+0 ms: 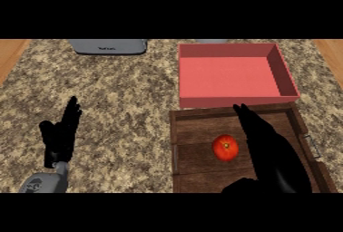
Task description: Pick the tomato from the tray and place it in the cardboard box
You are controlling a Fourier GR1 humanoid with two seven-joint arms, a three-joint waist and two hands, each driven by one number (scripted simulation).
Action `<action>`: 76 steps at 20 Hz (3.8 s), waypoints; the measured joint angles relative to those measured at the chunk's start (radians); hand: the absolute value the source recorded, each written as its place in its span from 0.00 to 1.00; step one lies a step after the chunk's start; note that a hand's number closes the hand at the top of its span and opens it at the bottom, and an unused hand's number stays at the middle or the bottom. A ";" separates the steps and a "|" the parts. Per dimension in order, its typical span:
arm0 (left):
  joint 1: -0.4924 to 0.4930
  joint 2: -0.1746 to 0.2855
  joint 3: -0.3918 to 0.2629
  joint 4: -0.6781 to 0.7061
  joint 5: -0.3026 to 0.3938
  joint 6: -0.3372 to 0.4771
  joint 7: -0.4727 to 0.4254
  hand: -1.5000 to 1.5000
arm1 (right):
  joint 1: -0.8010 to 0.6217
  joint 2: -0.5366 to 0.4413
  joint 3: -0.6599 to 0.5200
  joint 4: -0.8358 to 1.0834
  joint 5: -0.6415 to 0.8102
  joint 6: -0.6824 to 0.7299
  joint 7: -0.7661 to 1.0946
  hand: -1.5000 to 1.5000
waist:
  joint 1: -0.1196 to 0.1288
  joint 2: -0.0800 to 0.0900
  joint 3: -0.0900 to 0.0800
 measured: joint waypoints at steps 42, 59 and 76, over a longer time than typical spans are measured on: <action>0.020 -0.043 0.046 -0.021 -0.048 -0.030 0.007 0.50 | 0.006 0.304 -0.149 0.405 0.307 0.138 -0.133 0.00 | -0.005 0.001 0.002; 0.012 -0.080 0.083 -0.021 -0.097 -0.053 0.014 0.50 | 0.006 0.313 -0.149 0.519 0.406 0.050 -0.262 1.00 | -0.005 0.001 0.002; 0.012 -0.088 0.098 -0.037 -0.112 -0.056 0.036 0.50 | 0.134 0.118 0.230 0.285 0.446 0.090 -0.727 1.00 | -0.009 -0.005 0.000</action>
